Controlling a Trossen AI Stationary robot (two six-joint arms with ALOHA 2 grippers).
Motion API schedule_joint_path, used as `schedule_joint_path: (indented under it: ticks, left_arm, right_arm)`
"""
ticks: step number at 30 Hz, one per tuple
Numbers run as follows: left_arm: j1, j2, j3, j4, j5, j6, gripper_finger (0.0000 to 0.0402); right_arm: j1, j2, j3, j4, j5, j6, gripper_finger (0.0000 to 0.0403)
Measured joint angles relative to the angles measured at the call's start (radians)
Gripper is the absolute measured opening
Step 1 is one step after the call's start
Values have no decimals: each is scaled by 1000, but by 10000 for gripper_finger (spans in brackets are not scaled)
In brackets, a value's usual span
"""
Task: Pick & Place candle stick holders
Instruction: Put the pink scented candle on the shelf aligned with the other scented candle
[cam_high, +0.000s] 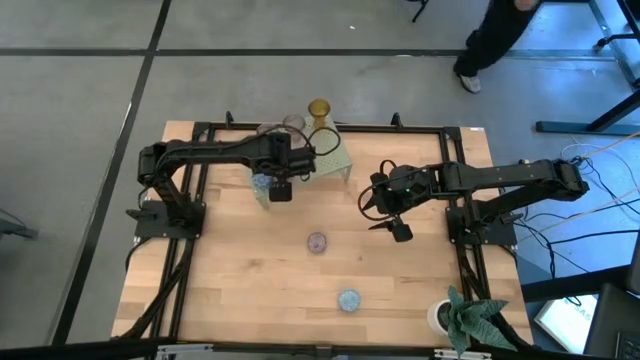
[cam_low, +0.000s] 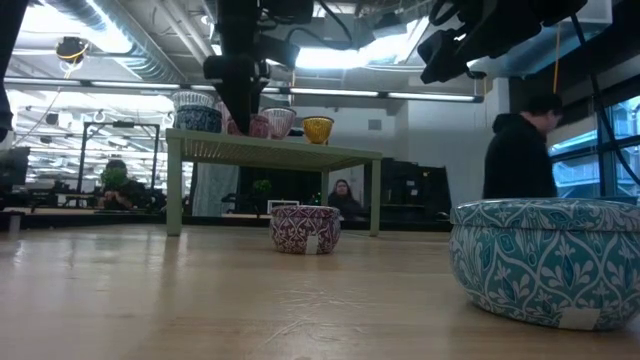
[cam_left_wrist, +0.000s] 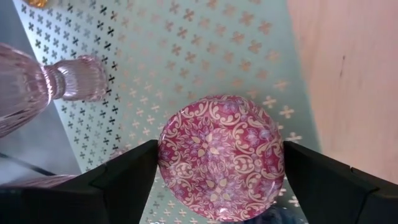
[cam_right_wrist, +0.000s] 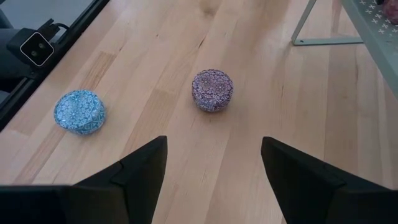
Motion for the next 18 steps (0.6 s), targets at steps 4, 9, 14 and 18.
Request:
schedule_joint_path:
  ticks: [4, 9, 14, 18]
  left_arm:
    - [-17, 0, 0, 0, -21, 5, 334]
    - [-25, 0, 0, 0, -61, 18, 334]
    - [-37, 0, 0, 0, -40, 19, 334]
    - [-42, 0, 0, -1, -56, 17, 334]
  right_arm:
    - [0, 0, 0, 0, 0, 0, 264]
    - [0, 0, 0, 0, 0, 0, 264]
    - [0, 0, 0, 0, 0, 0, 264]
    - [0, 0, 0, 18, 0, -16, 264]
